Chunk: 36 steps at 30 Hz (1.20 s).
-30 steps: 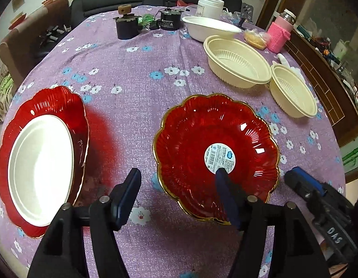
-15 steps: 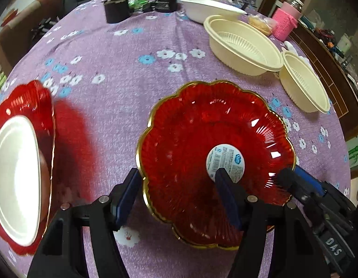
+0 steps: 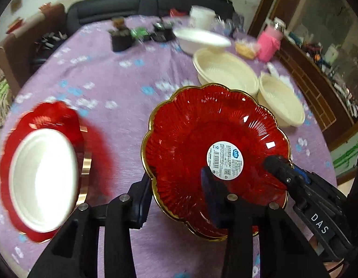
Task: Organize plates and bowls
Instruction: 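Carry the red plate onto the stacked bowls and release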
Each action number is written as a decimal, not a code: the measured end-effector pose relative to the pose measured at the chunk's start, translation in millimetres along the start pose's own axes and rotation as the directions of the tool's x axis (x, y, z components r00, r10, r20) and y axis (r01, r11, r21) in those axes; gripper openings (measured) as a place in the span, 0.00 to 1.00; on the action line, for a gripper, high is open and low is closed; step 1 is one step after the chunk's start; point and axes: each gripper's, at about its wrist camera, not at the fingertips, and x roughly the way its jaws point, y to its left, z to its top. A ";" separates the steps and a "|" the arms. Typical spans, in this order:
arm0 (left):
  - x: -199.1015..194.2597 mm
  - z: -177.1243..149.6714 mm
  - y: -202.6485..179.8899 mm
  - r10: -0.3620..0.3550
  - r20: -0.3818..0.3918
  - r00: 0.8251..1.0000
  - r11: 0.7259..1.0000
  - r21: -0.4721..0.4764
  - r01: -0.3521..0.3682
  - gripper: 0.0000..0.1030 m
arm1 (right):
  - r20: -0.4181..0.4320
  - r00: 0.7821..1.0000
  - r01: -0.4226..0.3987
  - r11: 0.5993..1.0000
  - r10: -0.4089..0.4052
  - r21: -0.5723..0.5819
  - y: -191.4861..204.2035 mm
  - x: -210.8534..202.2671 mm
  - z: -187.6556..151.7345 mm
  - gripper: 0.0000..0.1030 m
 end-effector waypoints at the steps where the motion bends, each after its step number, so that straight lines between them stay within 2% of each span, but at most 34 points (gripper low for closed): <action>1: -9.3 -0.4 7.7 -0.001 0.016 1.000 1.000 -0.013 0.001 0.38 | 0.007 1.000 -0.009 1.000 0.009 -0.014 8.2 -3.0 1.9 0.18; 4: -33.2 -2.6 36.1 0.012 0.048 0.999 0.998 -0.059 -0.009 0.38 | 0.008 0.999 -0.052 0.997 0.053 -0.057 38.3 -5.3 6.7 0.18; 8: -56.2 -9.5 79.5 0.087 0.078 0.993 0.990 -0.114 -0.077 0.38 | -0.029 0.993 -0.118 0.987 0.115 -0.112 82.9 10.6 7.6 0.18; 13: -59.5 -21.7 131.5 0.180 0.051 0.982 0.966 -0.200 -0.166 0.39 | -0.084 0.985 -0.165 0.969 0.152 -0.181 139.7 43.5 -0.8 0.19; 18: -52.2 -30.7 168.3 0.213 0.024 0.977 0.945 -0.261 -0.199 0.39 | -0.136 0.980 -0.176 0.957 0.147 -0.229 178.0 74.0 -12.4 0.19; 24: -40.8 -34.5 184.7 0.239 0.013 0.971 0.937 -0.264 -0.227 0.39 | -0.175 0.977 -0.166 0.955 0.125 -0.246 190.2 100.4 -14.1 0.19; 29: -37.2 -35.2 187.6 0.262 0.018 0.965 0.933 -0.260 -0.248 0.40 | -0.166 0.981 -0.150 0.943 0.104 -0.297 198.4 102.0 -17.8 0.21; 32: -41.4 -36.9 190.2 0.253 0.029 0.967 0.933 -0.271 -0.236 0.42 | -0.169 0.979 -0.160 0.944 0.114 -0.289 197.9 103.4 -19.7 0.21; 34: -45.3 -38.7 192.2 0.251 0.036 0.967 0.931 -0.282 -0.231 0.50 | -0.156 0.982 -0.152 0.941 0.108 -0.304 199.1 102.6 -21.2 0.22; 36: -48.1 -40.3 193.6 0.248 0.038 0.968 0.930 -0.288 -0.227 0.57 | -0.142 0.984 -0.145 0.935 0.103 -0.324 201.9 101.2 -23.6 0.27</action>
